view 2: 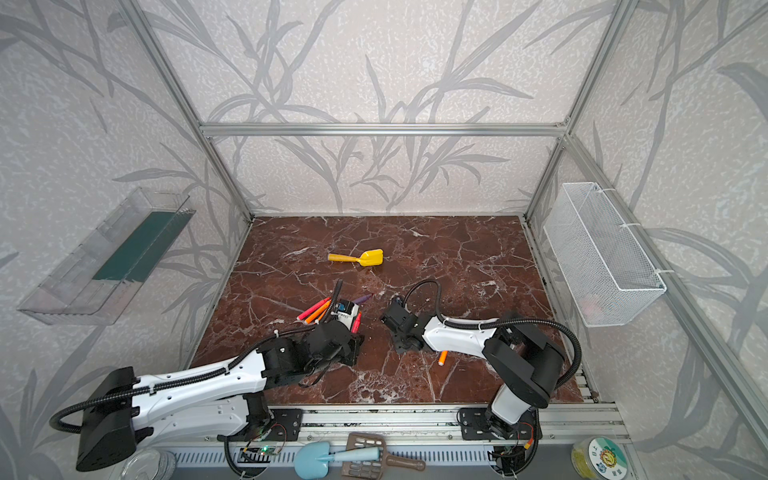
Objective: Insert the pens into the pen caps
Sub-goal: 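Lower the right gripper over a pink cap and grasp it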
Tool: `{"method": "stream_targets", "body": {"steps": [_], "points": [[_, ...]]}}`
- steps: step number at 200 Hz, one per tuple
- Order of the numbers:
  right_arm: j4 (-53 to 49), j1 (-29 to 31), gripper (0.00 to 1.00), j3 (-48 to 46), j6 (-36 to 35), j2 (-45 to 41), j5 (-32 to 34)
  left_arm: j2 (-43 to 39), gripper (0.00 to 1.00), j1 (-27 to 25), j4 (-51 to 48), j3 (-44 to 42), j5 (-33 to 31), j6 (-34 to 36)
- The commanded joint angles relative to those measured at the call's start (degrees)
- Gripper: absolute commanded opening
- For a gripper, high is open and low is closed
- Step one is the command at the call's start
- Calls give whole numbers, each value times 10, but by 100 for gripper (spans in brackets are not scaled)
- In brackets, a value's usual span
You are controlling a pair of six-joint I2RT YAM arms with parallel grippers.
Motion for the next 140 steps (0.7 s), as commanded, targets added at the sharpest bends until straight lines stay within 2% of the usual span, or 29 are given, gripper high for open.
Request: {"method": "stream_targets", "body": {"steps": [1,43,76,92,116,140], "points": [[-12,-1,48,-15,2,-27,-7,1,0,1,5,4,-3,-5],[-5,8,48,-29,7,-44,-16,7,0,1,13,5,1,-6],[-18,9,31,-13,16,-17,-4,9,0,1,13,7,4,-5],[-31,9,27,3,18,6,1,8,0,1,13,6,6,-6],[-34,10,26,12,22,25,4,2,0,1,12,3,4,-7],[-32,10,30,12,23,27,3,1,0,1,12,2,4,-7]]}}
